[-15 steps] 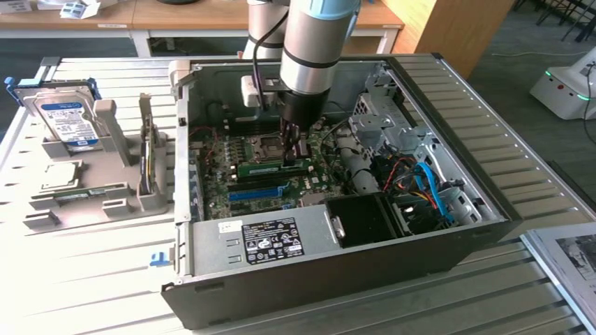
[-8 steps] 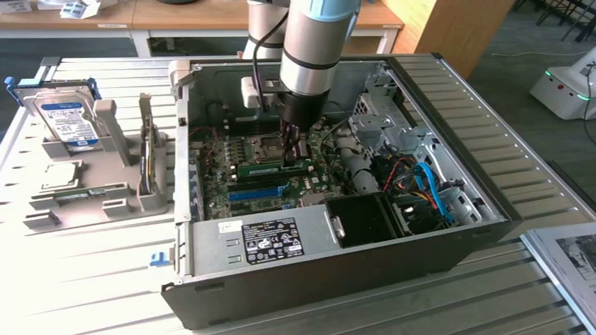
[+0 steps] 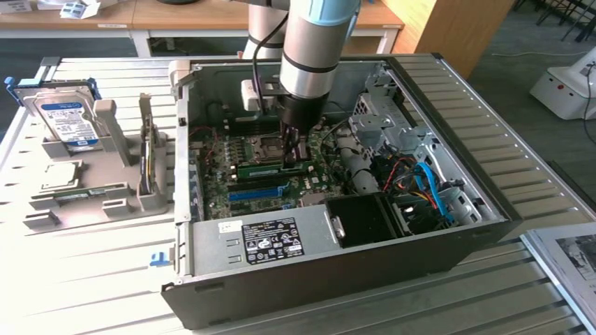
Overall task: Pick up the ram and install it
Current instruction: 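Insert the ram into the slot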
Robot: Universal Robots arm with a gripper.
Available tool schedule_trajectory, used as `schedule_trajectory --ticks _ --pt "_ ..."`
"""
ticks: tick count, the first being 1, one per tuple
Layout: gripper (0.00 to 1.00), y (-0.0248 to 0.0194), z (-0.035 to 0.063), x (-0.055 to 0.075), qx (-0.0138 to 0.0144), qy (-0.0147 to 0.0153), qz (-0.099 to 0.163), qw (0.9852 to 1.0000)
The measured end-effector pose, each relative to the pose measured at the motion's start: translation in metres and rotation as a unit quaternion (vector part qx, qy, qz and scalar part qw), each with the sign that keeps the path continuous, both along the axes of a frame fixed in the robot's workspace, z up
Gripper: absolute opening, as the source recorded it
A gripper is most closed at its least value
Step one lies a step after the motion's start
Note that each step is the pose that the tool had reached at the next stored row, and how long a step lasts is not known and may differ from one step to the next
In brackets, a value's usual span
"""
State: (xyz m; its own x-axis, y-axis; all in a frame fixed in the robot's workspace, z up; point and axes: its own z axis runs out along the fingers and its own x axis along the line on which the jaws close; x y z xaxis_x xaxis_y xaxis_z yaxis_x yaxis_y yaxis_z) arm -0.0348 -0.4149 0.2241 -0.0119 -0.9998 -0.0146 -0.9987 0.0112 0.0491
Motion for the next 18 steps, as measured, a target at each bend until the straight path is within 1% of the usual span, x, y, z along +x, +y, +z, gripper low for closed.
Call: schedule_trajectory --ticks 10,12,13,18 --pt "0.11 0.0 -0.0001 0.0 0.0001 0.0 0.0 1.0" --pt "0.13 0.0 -0.0001 0.0 0.0001 0.0 0.0 1.0" --pt "0.19 0.0 -0.0001 0.0 0.0001 0.0 0.0 1.0" --pt "0.19 0.0 -0.0001 0.0 0.0001 0.0 0.0 1.0"
